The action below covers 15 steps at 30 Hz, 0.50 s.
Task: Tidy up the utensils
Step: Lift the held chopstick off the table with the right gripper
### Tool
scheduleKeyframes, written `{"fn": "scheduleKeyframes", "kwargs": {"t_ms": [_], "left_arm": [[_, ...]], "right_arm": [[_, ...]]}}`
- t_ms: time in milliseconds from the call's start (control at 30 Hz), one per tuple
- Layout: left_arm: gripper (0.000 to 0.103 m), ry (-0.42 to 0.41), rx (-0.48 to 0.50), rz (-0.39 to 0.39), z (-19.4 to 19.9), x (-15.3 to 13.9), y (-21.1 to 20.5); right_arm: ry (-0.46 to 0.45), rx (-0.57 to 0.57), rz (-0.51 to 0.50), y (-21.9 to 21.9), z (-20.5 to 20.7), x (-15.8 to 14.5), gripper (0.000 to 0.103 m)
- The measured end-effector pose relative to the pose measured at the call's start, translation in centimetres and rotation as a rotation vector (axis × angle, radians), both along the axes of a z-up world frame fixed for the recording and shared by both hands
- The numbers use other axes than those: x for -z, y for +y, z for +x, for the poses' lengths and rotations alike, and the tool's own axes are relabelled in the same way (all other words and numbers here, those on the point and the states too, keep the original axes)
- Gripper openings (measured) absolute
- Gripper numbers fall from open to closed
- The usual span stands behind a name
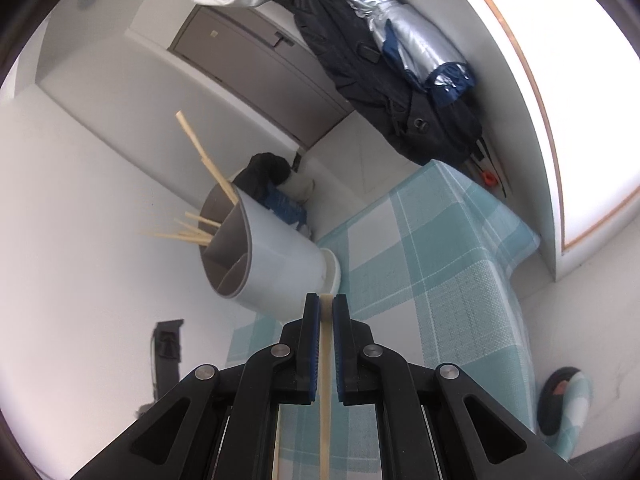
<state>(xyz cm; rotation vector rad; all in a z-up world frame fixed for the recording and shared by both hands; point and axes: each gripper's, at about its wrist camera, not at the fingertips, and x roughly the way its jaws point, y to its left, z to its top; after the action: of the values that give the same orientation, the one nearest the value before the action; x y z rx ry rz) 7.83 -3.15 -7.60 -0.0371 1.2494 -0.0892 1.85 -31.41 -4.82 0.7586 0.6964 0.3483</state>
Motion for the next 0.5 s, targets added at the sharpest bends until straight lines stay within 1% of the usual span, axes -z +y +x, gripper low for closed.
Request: {"fn": "scheduleKeyframes", "kwargs": {"t_ms": [67, 133, 233, 300, 333, 367, 400, 500], "left_arm": [[0.071, -0.004, 0.006, 0.035, 0.0, 0.1, -0.5], [0.065, -0.011, 0.012, 0.041, 0.0, -0.1, -0.9], [0.05, -0.003, 0.015, 0.041, 0.1, -0.4, -1.6], [0.025, 0.005, 0.029, 0.036, 0.4, -0.6, -2.2], [0.019, 0.013, 0.036, 0.031, 0.5, -0.6, -2.6], [0.009, 0.023, 0.04, 0.024, 0.7, -0.7, -2.9], [0.002, 0.039, 0.043, 0.011, 0.8, -0.7, -3.1], [0.002, 0.06, 0.064, 0.003, 0.9, -0.8, -3.6]], "right_arm": [[0.004, 0.01, 0.015, -0.3, 0.1, 0.1, 0.006], [0.006, 0.016, 0.025, -0.6, 0.1, 0.1, 0.006], [0.004, 0.016, 0.035, -0.8, 0.1, 0.1, 0.006], [0.001, 0.018, 0.036, -0.8, 0.1, 0.0, 0.006], [-0.001, 0.018, 0.035, -0.8, 0.2, 0.0, 0.006], [-0.003, 0.019, 0.036, -0.8, 0.2, 0.0, 0.006], [-0.004, 0.019, 0.037, -0.8, 0.2, 0.0, 0.006], [-0.006, 0.019, 0.033, -0.8, 0.2, 0.0, 0.006]]}}
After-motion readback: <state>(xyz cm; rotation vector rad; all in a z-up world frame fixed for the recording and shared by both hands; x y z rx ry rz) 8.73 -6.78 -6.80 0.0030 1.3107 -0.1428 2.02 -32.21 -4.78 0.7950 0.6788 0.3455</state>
